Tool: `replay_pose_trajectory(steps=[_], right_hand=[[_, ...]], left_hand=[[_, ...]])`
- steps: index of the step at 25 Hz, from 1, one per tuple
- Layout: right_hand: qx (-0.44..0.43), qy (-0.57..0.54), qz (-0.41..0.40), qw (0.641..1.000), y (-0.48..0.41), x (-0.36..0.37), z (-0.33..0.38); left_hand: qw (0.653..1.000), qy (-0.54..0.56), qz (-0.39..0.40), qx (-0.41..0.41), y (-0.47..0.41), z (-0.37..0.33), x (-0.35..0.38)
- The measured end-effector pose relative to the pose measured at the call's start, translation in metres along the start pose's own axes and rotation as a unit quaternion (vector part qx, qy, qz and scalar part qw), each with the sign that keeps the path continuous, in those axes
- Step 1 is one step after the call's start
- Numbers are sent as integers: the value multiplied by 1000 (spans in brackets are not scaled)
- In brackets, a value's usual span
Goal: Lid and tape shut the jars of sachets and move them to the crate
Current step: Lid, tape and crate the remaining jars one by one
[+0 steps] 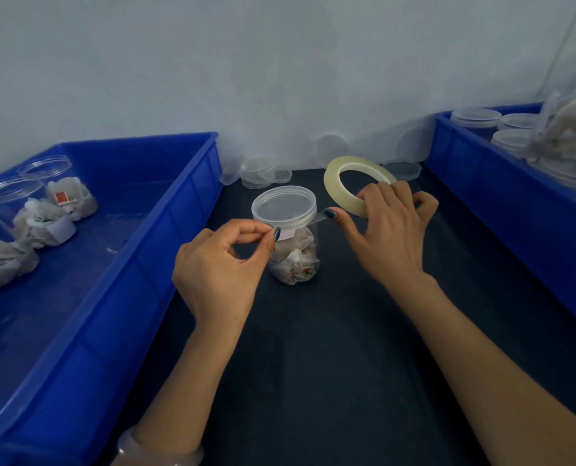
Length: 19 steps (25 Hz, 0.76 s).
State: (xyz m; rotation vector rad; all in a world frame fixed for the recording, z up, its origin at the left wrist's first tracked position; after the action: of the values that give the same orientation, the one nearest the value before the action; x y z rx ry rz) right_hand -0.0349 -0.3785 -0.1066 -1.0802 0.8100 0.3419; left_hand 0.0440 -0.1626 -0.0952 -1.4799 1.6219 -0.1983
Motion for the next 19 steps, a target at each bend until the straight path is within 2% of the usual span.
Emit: replay_pose_trajectory(steps=[19], right_hand=[[0,-29,-2,1000,-1,6,2]], left_hand=[[997,0,46,-54,-13,12,16]])
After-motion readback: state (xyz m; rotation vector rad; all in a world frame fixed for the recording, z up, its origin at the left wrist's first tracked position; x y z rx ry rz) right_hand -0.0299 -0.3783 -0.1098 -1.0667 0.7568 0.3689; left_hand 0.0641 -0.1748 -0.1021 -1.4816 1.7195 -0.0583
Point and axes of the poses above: each hand's wrist, its own y-axis away from the middle knuckle, its own x-axis out of the palm, z = x × y, the point moved 6 cm from there along -y, towards the middle knuckle, and after that the axes turned 7 degrees about z, right-handed, at the moved point
